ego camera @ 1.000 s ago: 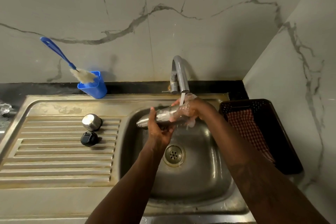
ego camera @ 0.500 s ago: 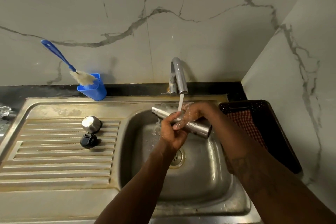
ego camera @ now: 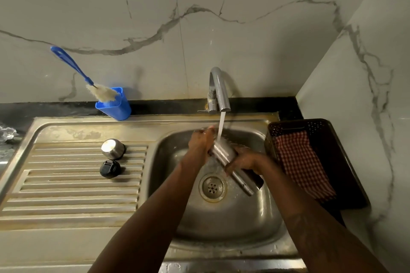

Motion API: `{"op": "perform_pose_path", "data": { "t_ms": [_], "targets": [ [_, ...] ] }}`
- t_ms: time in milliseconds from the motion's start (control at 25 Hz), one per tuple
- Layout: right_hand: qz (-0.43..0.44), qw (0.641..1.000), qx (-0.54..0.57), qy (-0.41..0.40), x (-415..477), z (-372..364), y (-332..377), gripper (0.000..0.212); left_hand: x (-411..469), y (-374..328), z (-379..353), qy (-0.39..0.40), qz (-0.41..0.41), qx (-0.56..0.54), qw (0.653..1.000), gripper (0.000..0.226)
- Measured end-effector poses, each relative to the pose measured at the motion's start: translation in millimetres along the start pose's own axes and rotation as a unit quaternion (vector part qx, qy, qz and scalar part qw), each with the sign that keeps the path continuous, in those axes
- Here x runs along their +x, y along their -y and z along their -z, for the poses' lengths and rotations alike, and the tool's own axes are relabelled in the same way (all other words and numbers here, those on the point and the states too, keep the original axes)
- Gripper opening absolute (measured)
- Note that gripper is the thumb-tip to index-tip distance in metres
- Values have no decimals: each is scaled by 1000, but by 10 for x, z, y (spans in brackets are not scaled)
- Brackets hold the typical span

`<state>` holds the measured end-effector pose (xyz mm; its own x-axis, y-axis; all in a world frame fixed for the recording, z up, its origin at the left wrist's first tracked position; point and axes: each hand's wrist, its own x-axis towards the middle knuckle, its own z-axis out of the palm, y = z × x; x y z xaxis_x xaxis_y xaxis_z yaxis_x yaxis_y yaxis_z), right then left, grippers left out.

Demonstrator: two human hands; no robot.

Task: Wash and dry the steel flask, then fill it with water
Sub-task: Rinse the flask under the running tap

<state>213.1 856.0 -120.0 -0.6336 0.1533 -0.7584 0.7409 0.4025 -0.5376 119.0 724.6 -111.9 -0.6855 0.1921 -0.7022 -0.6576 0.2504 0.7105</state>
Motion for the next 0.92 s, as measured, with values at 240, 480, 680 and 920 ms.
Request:
{"op": "perform_pose_path", "data": {
  "t_ms": [240, 480, 680, 920],
  "targets": [
    [115, 980, 133, -93, 68, -234, 75, 65, 93, -121, 21, 2, -34, 73, 997, 32],
    [129, 977, 73, -151, 176, -404, 82, 65, 156, -481, 91, -1, -62, -43, 997, 17],
    [88, 963, 146, -209, 242, -452, 145, 52, 169, -673, 137, 10, -36, -75, 996, 18],
    [96, 968, 119, -196, 189, -385, 189, 53, 150, -639, 151, 21, -32, -126, 991, 22]
  ]
}}
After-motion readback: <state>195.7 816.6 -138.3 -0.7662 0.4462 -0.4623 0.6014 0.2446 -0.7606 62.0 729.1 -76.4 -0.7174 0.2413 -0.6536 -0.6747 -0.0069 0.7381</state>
